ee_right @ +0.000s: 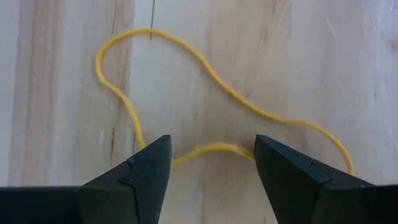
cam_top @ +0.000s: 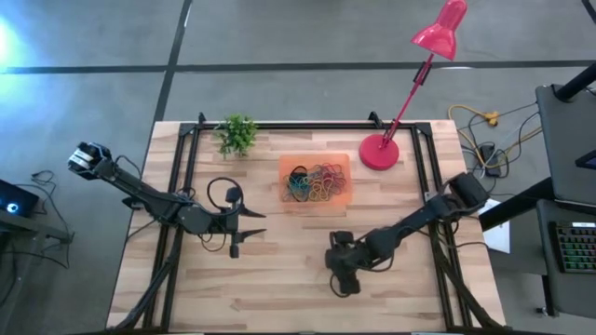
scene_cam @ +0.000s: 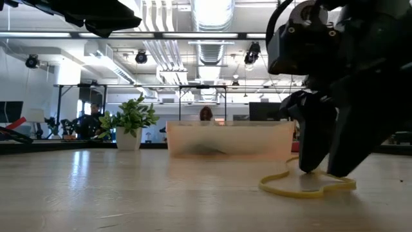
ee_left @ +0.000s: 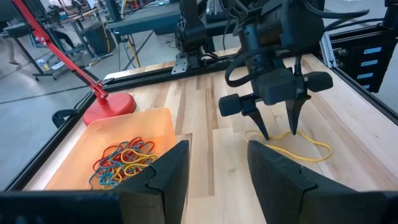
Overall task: Pick and place rubber bands into bin
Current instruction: Put the yellow rubber band into the bin
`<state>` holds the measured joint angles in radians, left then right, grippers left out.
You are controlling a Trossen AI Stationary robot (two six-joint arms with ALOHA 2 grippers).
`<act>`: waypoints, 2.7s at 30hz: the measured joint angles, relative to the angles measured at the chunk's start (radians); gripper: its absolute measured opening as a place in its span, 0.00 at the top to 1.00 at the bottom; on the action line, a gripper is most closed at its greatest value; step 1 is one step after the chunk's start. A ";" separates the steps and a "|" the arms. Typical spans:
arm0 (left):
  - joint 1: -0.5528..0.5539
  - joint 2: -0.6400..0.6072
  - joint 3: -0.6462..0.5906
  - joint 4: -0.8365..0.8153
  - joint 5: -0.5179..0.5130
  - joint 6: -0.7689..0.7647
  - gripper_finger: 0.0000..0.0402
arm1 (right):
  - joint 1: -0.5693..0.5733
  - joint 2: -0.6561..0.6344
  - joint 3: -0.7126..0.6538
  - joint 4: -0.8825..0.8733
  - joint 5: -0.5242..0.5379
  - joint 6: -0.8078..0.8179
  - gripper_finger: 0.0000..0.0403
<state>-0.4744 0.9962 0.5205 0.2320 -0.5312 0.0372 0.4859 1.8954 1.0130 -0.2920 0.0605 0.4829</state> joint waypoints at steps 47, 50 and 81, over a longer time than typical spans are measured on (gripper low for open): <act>0.000 0.000 -0.004 0.041 0.000 0.002 0.63 | 0.070 -0.002 -0.006 -0.098 0.110 0.085 0.90; 0.000 0.000 -0.004 0.043 0.000 0.001 0.63 | 0.070 -0.002 -0.006 -0.095 0.108 0.083 0.97; 0.000 0.000 -0.004 0.048 0.000 0.001 0.63 | 0.074 -0.210 0.077 -0.337 0.468 -0.057 0.98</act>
<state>-0.4747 0.9966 0.5163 0.2802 -0.5312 0.0383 0.5597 1.6857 1.0903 -0.6293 0.5287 0.4263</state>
